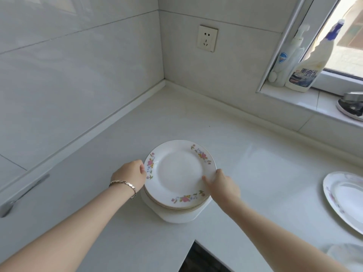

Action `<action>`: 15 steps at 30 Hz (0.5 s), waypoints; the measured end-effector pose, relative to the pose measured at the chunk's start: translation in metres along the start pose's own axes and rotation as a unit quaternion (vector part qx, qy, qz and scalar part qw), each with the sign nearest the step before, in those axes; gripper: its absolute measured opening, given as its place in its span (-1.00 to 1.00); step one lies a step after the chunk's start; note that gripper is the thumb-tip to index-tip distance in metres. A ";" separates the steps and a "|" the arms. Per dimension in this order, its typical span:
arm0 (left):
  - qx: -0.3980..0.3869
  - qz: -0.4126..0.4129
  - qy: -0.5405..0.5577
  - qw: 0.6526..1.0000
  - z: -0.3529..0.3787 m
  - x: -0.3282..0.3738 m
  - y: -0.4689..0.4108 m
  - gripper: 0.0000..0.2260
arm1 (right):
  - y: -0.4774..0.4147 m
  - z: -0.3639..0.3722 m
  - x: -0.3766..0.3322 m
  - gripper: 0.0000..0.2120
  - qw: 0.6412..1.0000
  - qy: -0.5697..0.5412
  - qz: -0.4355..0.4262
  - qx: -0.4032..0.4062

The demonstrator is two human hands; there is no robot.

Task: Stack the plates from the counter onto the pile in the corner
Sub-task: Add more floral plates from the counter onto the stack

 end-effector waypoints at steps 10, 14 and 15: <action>-0.062 0.137 0.015 0.988 0.033 0.112 0.012 -0.79 | -0.005 -0.030 0.105 -0.68 0.996 -0.046 0.068 -0.038; -0.103 0.206 0.001 0.973 0.065 0.196 0.035 -0.85 | 0.006 -0.061 0.179 -0.76 0.992 -0.032 0.098 -0.075; -0.113 0.221 0.001 0.969 0.077 0.218 0.043 -0.85 | 0.008 -0.072 0.200 -0.76 0.991 -0.032 0.107 -0.073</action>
Point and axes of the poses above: each hand's wrist, its own y-axis away from the middle knuckle, its own z-axis out of the palm, x = y × z, the point moved 7 cm from there along -y, towards the middle knuckle, and after that the axes turned 4 degrees about x, right-handed, at the moved point
